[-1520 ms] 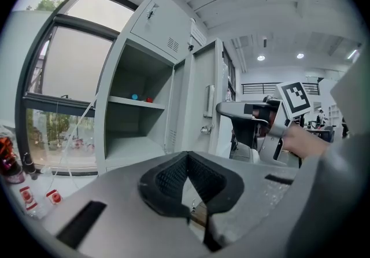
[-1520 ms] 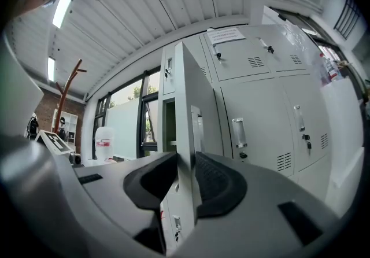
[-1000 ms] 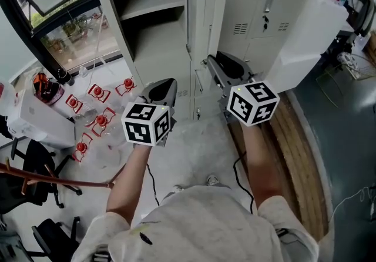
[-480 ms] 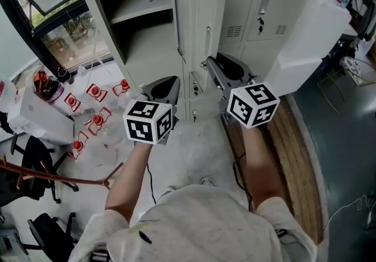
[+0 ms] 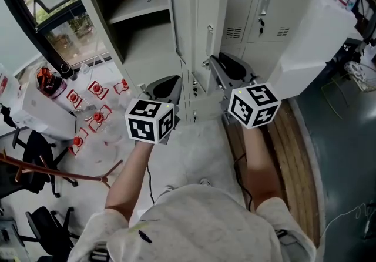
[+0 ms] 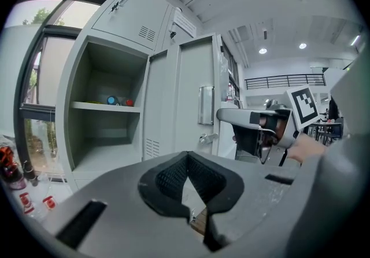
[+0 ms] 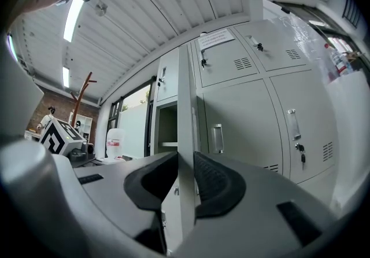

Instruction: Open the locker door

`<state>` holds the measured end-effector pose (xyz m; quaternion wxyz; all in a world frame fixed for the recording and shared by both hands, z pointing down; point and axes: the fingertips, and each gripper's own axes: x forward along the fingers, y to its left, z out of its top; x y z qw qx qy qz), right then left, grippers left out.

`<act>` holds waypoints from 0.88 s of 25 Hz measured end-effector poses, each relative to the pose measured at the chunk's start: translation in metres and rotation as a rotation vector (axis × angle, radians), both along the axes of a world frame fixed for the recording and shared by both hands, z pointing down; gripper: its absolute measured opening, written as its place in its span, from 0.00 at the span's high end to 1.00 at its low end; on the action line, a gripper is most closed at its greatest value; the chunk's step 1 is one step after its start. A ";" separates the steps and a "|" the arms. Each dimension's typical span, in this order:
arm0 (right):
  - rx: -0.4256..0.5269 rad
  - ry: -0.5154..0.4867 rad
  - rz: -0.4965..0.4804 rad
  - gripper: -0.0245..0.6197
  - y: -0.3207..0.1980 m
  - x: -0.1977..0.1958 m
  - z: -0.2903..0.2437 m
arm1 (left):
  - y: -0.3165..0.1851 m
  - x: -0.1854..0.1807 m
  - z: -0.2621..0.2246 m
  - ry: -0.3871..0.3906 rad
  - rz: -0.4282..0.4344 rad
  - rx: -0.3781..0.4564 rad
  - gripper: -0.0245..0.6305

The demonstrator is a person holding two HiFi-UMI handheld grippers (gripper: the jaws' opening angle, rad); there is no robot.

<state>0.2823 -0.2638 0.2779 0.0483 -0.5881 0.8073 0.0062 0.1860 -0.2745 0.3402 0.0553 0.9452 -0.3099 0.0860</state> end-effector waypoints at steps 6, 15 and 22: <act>-0.005 -0.001 0.020 0.83 0.000 0.007 0.000 | 0.003 0.001 0.002 -0.008 -0.018 -0.001 0.96; -0.001 0.000 0.053 0.86 0.010 0.005 -0.001 | 0.009 -0.006 0.005 -0.014 -0.038 -0.009 0.96; 0.014 0.007 0.005 0.87 0.020 -0.014 -0.005 | 0.014 -0.010 0.007 -0.011 -0.050 -0.015 0.96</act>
